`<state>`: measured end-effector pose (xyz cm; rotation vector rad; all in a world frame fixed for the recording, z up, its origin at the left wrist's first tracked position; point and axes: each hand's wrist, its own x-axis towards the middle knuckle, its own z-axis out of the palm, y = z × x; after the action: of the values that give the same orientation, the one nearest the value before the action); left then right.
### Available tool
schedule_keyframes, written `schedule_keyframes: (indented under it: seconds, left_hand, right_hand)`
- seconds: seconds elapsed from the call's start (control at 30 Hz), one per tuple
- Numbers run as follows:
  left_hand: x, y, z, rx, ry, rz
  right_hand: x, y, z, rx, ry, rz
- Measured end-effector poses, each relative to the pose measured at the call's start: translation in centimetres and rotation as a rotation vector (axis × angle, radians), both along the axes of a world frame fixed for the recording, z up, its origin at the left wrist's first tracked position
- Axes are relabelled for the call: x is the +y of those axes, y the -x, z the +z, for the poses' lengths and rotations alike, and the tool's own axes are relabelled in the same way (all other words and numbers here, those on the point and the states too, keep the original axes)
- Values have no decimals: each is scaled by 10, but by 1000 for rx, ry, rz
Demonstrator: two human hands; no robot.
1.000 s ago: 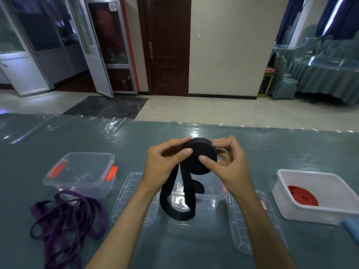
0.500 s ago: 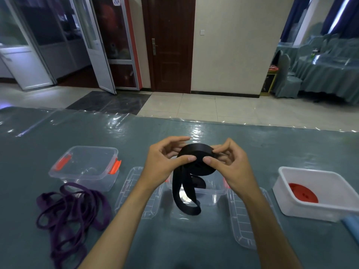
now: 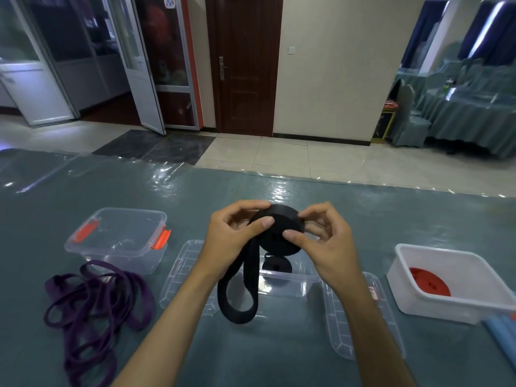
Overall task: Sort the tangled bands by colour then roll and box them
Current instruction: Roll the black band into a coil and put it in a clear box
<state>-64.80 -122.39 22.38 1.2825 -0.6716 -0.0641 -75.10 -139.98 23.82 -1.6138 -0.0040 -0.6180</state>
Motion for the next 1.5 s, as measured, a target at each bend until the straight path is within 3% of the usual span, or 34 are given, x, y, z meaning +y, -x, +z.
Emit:
schedule_keyframes:
  seconds: [0.1,0.3,0.43,0.57,0.77,0.9,1.0,1.1,1.23,1.5]
  left_hand:
    - [6,1,3,-24,-57,-65]
    - [6,0,5,21,-47,-13]
    - [6,-5,0,25,-151,-53]
    - [4,-14,1,-69,-214,2]
    - [-6,-9,-13,-43,-214,-47]
    - [0,-12,-34,-49,-374,16]
    - [13,-19,-66,62,-580,33]
    - [16,-23,-98,342,-694,-26]
    - [4,-22,-132,634,-554,-152]
    - [-11,-15,-144,594,-422,202]
  right_hand:
    - [0,-2,3,-80,50,-6]
    - [-5,-9,-1,79,67,58]
    - [-6,-12,5,-56,122,33]
    - [-6,-13,-3,-33,27,50]
    - [-22,-17,-1,-5,163,130]
    - [-20,-22,-10,-11,124,42]
    - [-25,-24,-17,-13,-6,-8]
    - [-28,-26,-18,-34,-51,-20]
    - [-32,-32,-19,-52,-76,-16]
    - [-46,-39,-34,-61,-145,-143]
